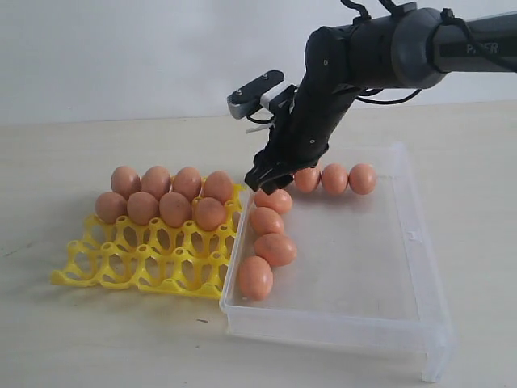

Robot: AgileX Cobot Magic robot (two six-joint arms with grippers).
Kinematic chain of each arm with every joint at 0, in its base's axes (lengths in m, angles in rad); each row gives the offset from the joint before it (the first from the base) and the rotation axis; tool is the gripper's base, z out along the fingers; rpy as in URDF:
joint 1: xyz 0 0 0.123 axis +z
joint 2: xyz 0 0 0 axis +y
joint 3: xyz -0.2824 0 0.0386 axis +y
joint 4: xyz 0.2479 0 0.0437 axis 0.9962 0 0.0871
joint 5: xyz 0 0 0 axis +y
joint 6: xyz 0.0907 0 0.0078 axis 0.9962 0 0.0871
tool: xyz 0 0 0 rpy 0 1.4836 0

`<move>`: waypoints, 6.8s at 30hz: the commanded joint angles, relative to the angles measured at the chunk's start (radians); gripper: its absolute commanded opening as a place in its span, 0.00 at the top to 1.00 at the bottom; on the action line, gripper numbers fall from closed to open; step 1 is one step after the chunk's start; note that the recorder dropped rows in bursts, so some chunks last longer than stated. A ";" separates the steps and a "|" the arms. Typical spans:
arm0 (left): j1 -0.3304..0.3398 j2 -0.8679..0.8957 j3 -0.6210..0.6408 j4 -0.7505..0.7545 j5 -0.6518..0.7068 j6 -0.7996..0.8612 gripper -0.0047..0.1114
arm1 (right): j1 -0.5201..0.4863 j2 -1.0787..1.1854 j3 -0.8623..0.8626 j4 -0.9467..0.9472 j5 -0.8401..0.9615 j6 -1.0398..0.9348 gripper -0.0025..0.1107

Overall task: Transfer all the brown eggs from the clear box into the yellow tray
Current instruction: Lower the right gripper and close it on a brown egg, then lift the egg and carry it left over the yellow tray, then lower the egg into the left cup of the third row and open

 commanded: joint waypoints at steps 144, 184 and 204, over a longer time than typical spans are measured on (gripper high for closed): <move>-0.005 -0.006 -0.004 -0.001 -0.006 -0.005 0.96 | 0.385 0.132 0.224 -0.346 -1.242 0.562 0.98; -0.005 -0.006 -0.004 -0.001 -0.006 -0.005 0.96 | 0.392 0.226 0.051 -0.374 -1.088 0.600 0.98; -0.005 -0.006 -0.004 -0.001 -0.006 -0.005 0.96 | 0.392 0.290 0.050 -0.401 -1.125 0.620 0.98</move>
